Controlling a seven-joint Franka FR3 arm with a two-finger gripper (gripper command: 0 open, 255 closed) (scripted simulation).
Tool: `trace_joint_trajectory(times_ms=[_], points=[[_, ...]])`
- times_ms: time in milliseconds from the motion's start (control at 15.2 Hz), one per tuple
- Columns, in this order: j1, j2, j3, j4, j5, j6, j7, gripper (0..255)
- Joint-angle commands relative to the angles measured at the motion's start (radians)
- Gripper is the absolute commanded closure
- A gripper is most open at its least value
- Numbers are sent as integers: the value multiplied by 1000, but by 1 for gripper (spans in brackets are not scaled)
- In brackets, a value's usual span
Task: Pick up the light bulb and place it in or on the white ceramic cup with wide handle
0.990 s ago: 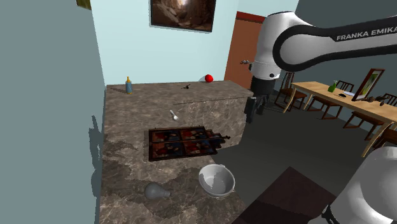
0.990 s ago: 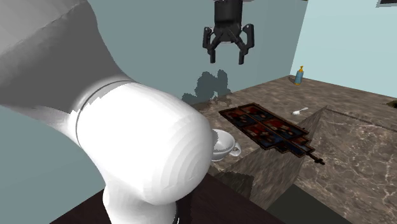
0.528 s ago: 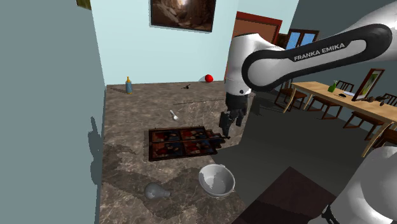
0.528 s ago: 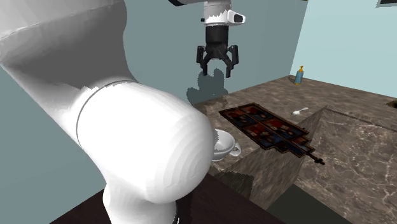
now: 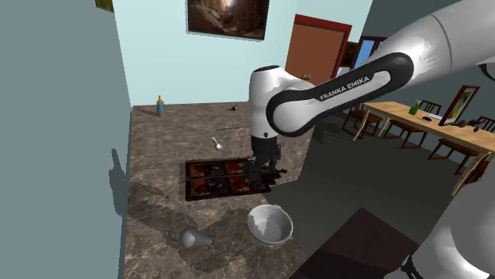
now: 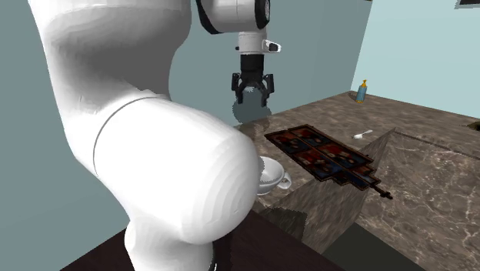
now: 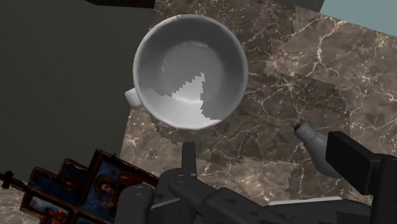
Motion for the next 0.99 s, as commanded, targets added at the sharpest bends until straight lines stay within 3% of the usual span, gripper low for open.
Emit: trace_joint_trajectory(times_ms=[0, 462, 924], points=[[14, 93, 12, 60, -36, 17, 52, 0], [98, 380, 5, 279, -143, 33, 191, 0], [207, 671, -31, 574, -208, -9, 270, 0]])
